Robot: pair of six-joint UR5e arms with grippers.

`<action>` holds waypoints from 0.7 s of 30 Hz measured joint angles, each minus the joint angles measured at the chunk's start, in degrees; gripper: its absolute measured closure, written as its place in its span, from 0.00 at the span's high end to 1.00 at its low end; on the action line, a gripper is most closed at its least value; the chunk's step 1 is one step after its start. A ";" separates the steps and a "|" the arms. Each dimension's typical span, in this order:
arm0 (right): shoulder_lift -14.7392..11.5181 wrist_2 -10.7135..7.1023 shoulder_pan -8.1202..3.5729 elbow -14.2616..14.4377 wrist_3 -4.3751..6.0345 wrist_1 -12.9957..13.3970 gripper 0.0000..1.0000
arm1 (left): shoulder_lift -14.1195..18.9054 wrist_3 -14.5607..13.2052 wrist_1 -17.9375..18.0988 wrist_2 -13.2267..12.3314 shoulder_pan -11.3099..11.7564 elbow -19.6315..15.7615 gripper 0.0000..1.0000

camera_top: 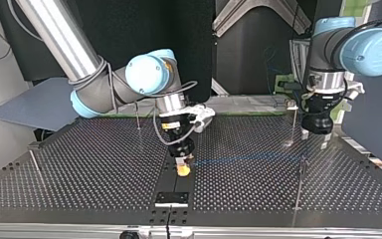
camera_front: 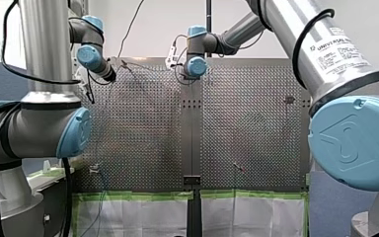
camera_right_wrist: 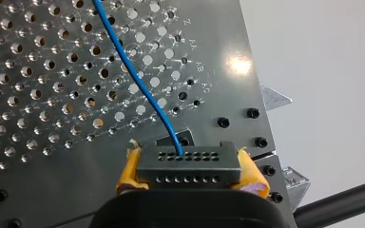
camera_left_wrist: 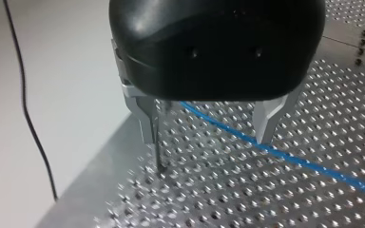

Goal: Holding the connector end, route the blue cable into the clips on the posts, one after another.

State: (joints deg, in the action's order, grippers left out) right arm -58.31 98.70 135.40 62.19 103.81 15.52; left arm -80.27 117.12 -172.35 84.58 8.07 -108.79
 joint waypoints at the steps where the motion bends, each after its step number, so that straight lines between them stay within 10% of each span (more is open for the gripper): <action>1: 0.00 0.00 0.00 0.00 0.03 0.00 0.00 | 0.38 0.01 0.16 -0.05 -0.02 0.00 1.00; 14: -0.01 0.01 -0.04 0.00 0.18 -0.13 0.00 | 2.25 -3.84 2.12 -4.31 -1.84 0.00 1.00; 21: 0.02 -0.04 -0.02 0.00 0.18 -0.19 0.00 | 2.35 -7.03 1.01 -2.27 -3.11 0.00 1.00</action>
State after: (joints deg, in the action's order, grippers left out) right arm -58.29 98.66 135.38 62.19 103.99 15.33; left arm -77.92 110.08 -171.34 82.31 4.96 -108.79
